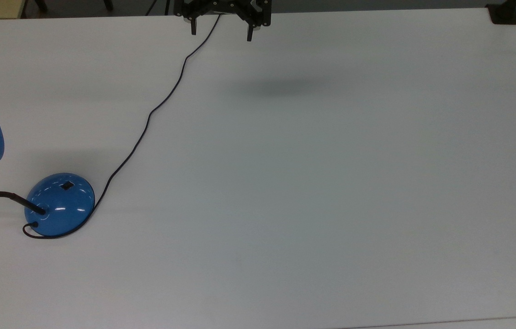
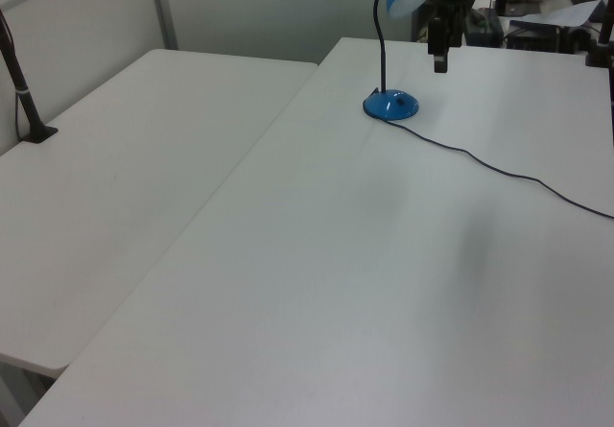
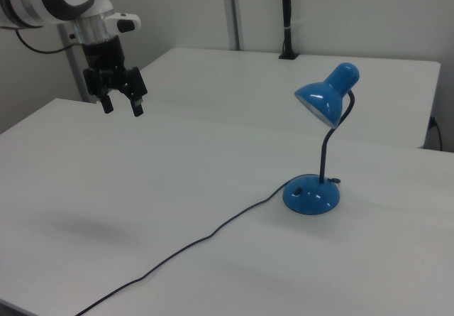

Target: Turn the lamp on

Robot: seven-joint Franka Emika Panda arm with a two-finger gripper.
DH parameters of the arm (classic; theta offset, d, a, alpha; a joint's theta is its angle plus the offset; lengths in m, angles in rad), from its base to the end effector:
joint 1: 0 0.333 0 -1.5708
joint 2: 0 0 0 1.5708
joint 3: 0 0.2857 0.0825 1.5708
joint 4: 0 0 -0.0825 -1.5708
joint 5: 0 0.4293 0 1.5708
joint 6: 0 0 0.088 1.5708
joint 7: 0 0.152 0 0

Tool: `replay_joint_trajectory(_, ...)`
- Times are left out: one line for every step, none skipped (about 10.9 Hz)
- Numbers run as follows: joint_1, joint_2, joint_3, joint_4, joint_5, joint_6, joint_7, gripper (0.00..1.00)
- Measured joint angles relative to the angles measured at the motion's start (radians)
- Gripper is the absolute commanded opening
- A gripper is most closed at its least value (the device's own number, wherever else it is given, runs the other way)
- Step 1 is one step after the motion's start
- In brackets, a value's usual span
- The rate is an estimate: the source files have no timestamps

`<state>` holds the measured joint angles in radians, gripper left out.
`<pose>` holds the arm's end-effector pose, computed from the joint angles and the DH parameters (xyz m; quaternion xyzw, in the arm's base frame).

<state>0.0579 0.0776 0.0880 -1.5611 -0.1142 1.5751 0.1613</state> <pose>0.6126 0.0712 0.5084 0.9980 -0.0057 -0.0230 0.0578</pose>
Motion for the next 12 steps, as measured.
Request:
replay_joint_trajectory(0.0,0.001,0.0,0.0,0.0,0.0,-0.001,0.4)
replay_joint_trajectory(0.001,0.002,0.0,0.0,0.0,0.0,-0.017,0.11)
replay_joint_trajectory(0.001,0.003,0.001,-0.001,0.0,0.0,-0.052,0.0)
replay_joint_trajectory(0.001,0.003,0.001,-0.001,0.003,0.0,-0.078,0.0)
replay_joint_trajectory(0.001,0.003,0.001,-0.001,0.009,0.0,-0.09,0.0)
replay_joint_trajectory(0.001,0.003,0.001,-0.001,0.013,0.0,-0.096,0.0)
replay_joint_trajectory(0.001,0.003,0.001,-0.001,0.014,0.0,-0.097,0.0)
replay_joint_trajectory(0.0,0.003,0.001,-0.001,0.014,0.0,-0.097,0.0)
replay_joint_trajectory(-0.006,0.003,0.0,-0.001,0.015,0.0,-0.097,0.0)
replay_joint_trajectory(-0.023,0.003,-0.001,0.0,0.022,0.009,-0.097,0.0)
replay_joint_trajectory(-0.049,0.003,-0.002,-0.001,0.029,0.026,-0.096,0.0)
replay_joint_trajectory(-0.083,0.005,-0.004,-0.003,0.033,0.058,-0.083,0.0)
